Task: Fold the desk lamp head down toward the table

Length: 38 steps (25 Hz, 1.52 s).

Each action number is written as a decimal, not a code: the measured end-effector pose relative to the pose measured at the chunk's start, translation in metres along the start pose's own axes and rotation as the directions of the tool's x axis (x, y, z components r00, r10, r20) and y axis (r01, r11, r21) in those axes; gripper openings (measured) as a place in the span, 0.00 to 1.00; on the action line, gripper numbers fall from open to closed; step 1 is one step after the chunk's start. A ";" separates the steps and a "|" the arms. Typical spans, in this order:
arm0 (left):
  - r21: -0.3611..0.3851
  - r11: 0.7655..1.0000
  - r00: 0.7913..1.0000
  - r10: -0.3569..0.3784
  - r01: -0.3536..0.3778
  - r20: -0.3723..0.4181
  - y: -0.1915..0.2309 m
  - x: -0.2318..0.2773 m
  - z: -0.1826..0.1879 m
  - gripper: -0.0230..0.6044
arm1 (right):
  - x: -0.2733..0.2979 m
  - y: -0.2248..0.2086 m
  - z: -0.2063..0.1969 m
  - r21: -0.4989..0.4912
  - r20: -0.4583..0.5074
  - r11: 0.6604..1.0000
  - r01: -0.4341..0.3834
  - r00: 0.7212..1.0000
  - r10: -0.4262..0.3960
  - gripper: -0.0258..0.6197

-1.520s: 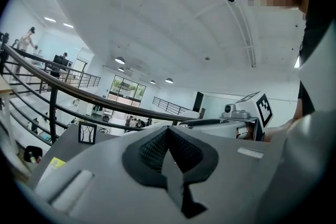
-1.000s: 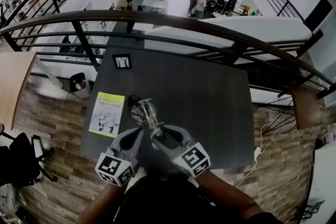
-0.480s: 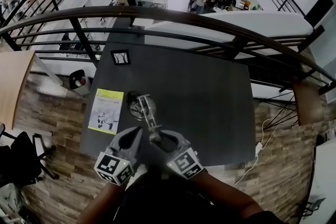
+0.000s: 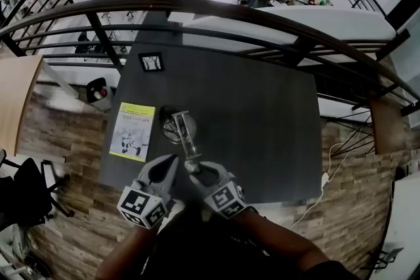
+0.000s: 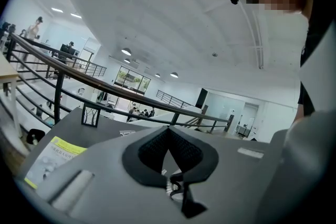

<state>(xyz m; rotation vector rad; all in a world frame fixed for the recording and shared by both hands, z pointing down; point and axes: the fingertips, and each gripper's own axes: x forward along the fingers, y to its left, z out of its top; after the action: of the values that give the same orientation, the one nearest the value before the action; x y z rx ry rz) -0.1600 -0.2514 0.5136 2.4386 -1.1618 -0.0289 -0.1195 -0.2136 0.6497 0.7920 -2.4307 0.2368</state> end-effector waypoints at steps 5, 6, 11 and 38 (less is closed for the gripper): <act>-0.029 1.000 1.000 0.007 -0.007 -0.012 0.004 -0.004 -0.009 0.04 | 0.015 0.000 -0.021 0.013 -0.043 1.000 0.006 0.999 -0.005 0.29; -0.032 0.999 1.000 0.009 -0.009 -0.012 0.005 -0.004 -0.011 0.04 | 0.018 -0.001 -0.023 0.008 -0.047 1.000 0.011 0.999 -0.010 0.29; -0.016 0.999 0.999 0.030 -0.030 -0.024 0.011 -0.008 -0.013 0.04 | 0.034 -0.004 -0.035 -0.012 -0.073 1.000 0.023 0.997 -0.023 0.29; -0.038 0.998 0.998 0.049 -0.050 -0.028 0.023 -0.023 -0.032 0.04 | 0.079 -0.018 -0.061 -0.047 -0.183 0.998 0.036 0.982 -0.044 0.29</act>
<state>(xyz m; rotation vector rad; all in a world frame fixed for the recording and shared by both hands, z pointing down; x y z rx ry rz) -0.1854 -0.2348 0.5479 2.3682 -1.1977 -0.0034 -0.1333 -0.2467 0.7441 0.7640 -2.2370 0.2303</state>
